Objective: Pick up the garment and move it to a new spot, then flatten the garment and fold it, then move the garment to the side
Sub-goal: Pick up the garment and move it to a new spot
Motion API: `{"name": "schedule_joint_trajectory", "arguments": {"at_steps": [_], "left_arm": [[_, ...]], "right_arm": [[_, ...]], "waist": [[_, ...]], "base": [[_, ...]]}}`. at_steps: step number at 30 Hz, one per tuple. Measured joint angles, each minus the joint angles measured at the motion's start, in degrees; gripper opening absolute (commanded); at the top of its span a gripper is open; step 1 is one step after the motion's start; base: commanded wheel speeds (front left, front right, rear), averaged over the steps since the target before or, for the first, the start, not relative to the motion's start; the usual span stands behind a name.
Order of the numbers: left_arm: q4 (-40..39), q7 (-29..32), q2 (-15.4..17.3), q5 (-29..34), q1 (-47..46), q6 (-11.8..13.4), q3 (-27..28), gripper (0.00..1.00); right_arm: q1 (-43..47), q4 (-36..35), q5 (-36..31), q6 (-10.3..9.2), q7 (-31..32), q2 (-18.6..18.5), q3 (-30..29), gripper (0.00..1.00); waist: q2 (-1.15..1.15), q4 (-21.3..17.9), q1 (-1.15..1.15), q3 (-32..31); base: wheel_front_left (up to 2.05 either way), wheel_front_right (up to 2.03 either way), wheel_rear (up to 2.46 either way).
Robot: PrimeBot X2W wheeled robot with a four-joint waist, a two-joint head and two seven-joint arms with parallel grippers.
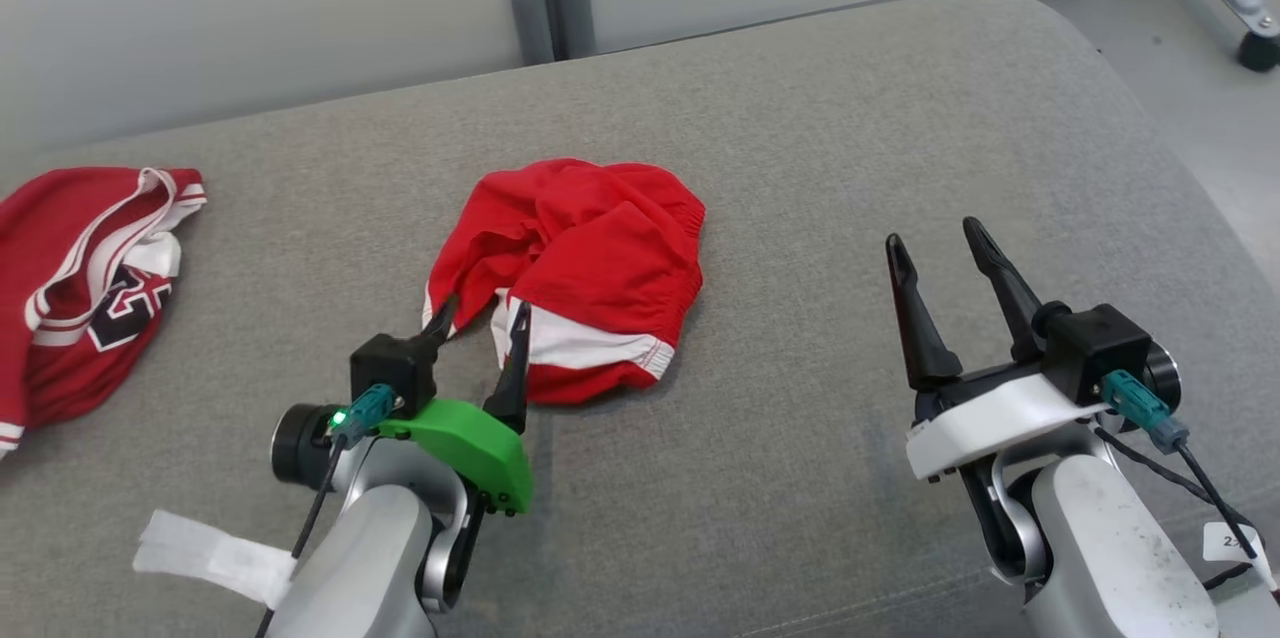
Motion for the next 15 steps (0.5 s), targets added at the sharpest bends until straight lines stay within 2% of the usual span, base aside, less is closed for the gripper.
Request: {"name": "schedule_joint_trajectory", "arguments": {"at_steps": [7,15], "left_arm": [[-0.97,-0.90,1.98,-0.46,5.02,0.56,5.06,1.00],[-4.14,-0.91,2.83,-0.32,10.00,0.68,8.91,1.00]], "right_arm": [[1.02,1.32,-0.25,0.27,0.00,0.27,0.86,1.00],[3.32,3.26,0.08,0.83,0.00,0.44,1.65,1.00]], "waist": [[0.00,3.23,0.00,-2.54],[0.00,4.42,0.00,-4.10]], "base": [[0.00,0.00,0.00],[0.00,0.00,0.00]]}}
